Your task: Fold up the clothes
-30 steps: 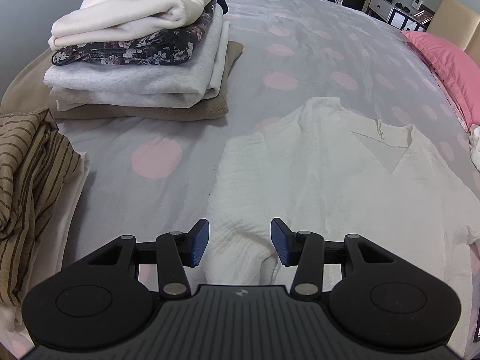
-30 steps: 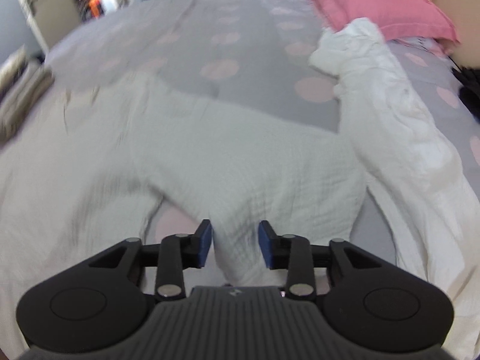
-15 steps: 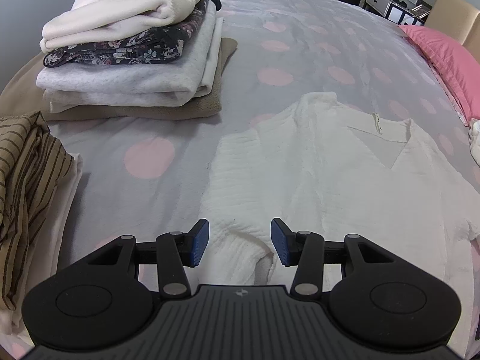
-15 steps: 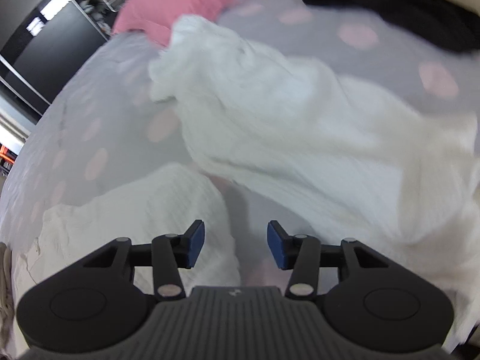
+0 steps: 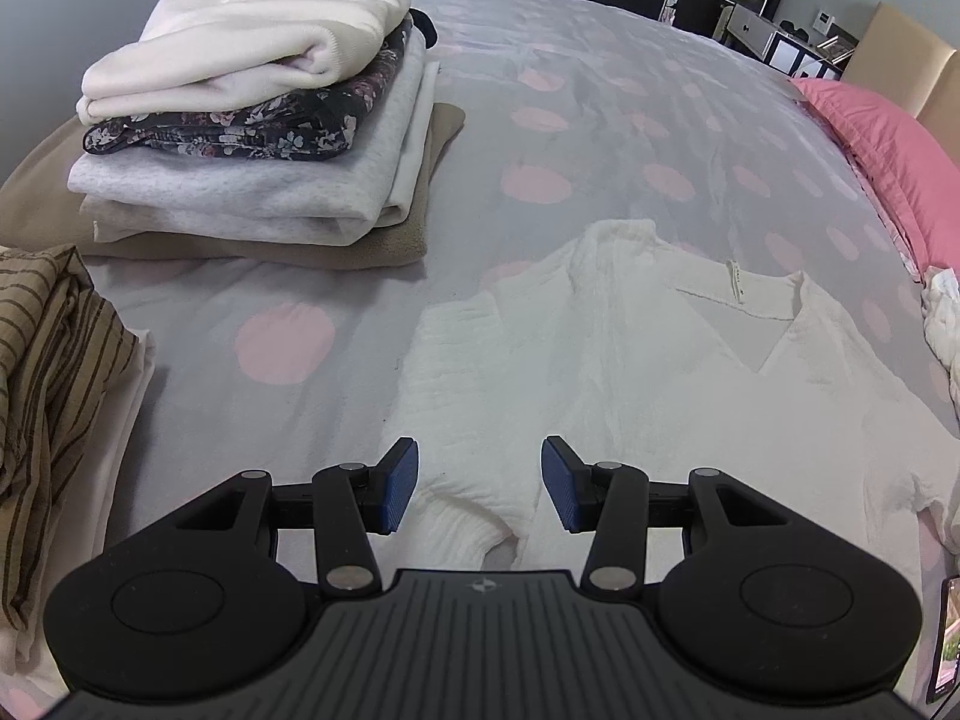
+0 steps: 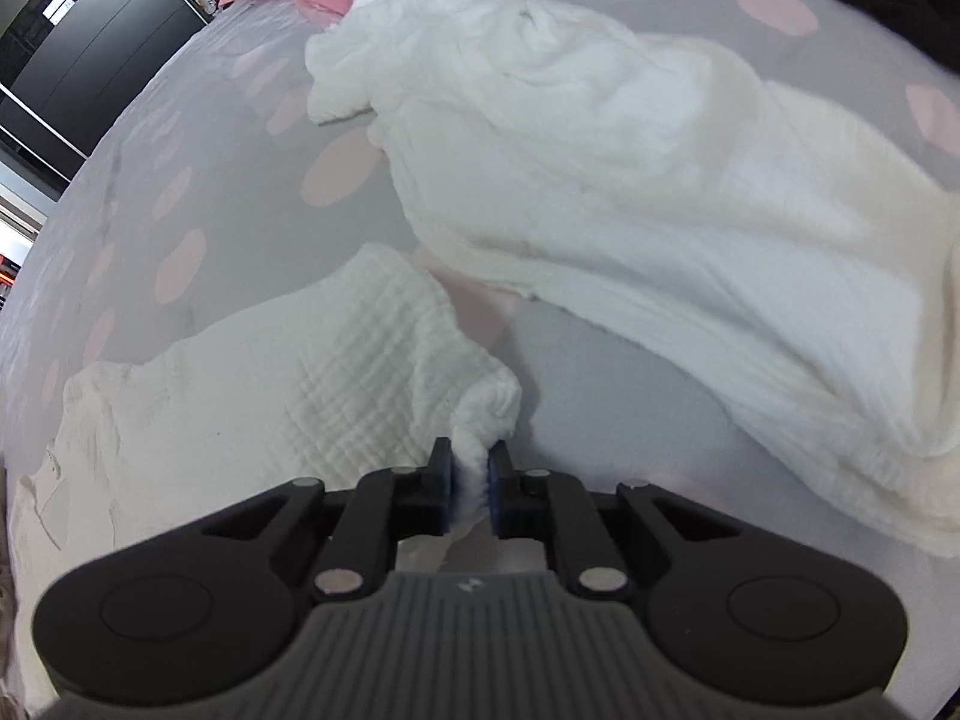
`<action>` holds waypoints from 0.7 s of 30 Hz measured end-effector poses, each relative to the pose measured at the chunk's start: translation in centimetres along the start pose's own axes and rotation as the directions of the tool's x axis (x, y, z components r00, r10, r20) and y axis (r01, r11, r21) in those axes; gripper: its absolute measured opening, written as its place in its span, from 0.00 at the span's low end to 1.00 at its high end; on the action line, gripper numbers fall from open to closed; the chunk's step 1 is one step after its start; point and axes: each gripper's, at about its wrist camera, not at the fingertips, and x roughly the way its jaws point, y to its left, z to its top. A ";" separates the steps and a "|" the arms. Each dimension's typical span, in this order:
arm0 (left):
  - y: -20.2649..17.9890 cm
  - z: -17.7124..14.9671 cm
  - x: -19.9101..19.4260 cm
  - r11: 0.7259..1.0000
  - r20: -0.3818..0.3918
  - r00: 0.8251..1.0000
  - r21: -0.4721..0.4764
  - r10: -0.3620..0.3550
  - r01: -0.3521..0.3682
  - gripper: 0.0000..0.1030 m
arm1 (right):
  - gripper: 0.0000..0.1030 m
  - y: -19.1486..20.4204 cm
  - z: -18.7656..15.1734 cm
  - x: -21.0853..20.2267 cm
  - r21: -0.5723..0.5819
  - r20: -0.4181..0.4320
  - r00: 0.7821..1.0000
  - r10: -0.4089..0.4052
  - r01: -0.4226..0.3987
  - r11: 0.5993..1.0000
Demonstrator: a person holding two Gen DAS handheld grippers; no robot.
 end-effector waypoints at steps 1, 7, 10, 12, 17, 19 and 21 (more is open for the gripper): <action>0.1 0.0 0.0 1.000 0.000 1.000 -0.001 0.003 -0.003 0.42 | 0.12 0.1 0.2 -0.5 -0.008 0.018 1.000 -0.014 0.014 1.000; 0.6 -0.2 -0.2 1.000 -0.001 1.000 -0.012 0.008 -0.008 0.42 | 0.11 -0.2 2.0 -5.1 -0.083 0.211 0.961 -0.177 0.198 0.977; 0.5 -0.2 -0.1 1.000 -0.002 1.000 -0.001 0.010 -0.010 0.42 | 0.11 -0.5 3.2 -6.1 -0.106 0.293 0.928 -0.229 0.269 0.957; 0.4 -0.2 0.2 1.000 -0.008 1.000 0.004 0.016 -0.016 0.42 | 0.11 -0.6 3.9 -5.8 -0.124 0.316 0.917 -0.242 0.293 0.948; 0.8 -0.4 0.8 0.999 -0.024 0.999 0.011 0.035 -0.035 0.42 | 0.18 0.1 4.4 -3.7 -0.214 0.304 0.906 -0.294 0.365 0.906; 1.1 -0.6 0.9 0.999 -0.027 0.999 0.012 0.044 -0.044 0.42 | 0.37 0.5 4.2 -3.3 -0.234 0.312 0.895 -0.319 0.398 0.887; 1.6 -1.0 0.9 0.999 -0.033 0.998 0.009 0.047 -0.047 0.47 | 0.41 0.9 3.7 -3.8 -0.242 0.335 0.882 -0.331 0.420 0.875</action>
